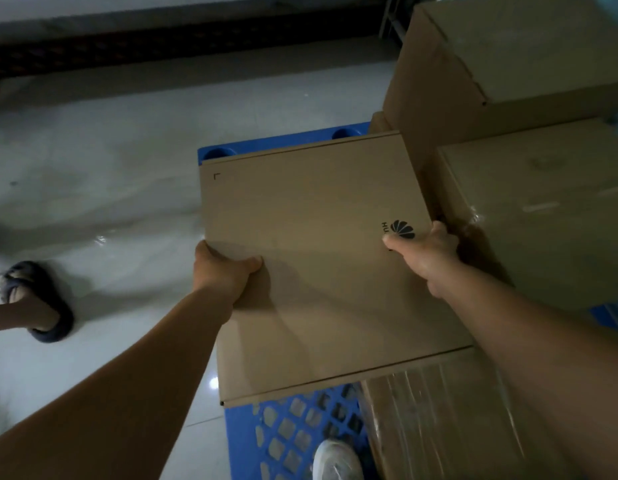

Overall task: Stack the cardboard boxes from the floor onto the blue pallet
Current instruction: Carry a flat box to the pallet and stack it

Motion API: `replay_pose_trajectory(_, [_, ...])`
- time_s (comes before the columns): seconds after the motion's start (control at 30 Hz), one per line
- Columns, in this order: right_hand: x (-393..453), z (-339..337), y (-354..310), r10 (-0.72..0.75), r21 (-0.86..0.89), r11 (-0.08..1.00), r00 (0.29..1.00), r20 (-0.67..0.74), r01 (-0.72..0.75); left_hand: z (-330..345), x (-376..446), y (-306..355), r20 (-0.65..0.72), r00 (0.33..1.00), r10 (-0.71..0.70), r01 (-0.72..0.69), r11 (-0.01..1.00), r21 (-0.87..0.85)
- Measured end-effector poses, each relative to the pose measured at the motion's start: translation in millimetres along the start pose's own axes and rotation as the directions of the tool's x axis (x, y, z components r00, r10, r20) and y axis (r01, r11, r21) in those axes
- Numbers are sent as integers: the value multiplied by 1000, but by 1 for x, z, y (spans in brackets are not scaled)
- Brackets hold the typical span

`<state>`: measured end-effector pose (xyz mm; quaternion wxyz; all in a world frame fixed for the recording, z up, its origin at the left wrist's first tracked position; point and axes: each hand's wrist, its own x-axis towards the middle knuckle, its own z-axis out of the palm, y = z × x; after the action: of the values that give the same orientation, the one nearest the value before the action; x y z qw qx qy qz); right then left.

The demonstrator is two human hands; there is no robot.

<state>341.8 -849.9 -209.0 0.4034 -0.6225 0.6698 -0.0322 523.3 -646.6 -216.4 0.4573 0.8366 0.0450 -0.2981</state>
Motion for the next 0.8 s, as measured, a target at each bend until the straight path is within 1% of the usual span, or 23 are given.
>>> replay_pose_trajectory(0.13, [45,14,-11,-39,-45,998,999,5,40,27,36,14,16,999,33,-34,998,47])
replay_pose_trajectory(0.27, [73,26,-16,-51,-110,993,999,18,52,45,66,16,29,998,56,-59,992,114])
replay_pose_trajectory(0.43, [85,39,-1,-56,-164,984,994,92,71,62,77,1,99,991,85,-101,981,167])
replay_pose_trajectory(0.5, [80,44,3,-120,-288,945,985,125,152,68,75,-6,150,984,98,-125,975,182])
replay_pose_trajectory(0.57, [69,52,1,-215,-413,864,954,210,286,74,67,-13,194,975,106,-158,949,273])
replay_pose_trajectory(0.6, [62,59,0,-263,-429,830,928,264,357,77,62,-16,205,970,130,-198,913,356])
replay_pose_trajectory(0.67, [49,72,3,-346,-428,764,866,361,483,81,48,-21,243,947,210,-313,776,548])
replay_pose_trajectory(0.73, [38,77,14,-382,-424,708,812,442,564,83,31,-27,372,895,247,-443,589,675])
replay_pose_trajectory(0.8, [28,71,31,-374,-465,622,761,530,630,84,14,-37,527,827,197,-559,388,733])
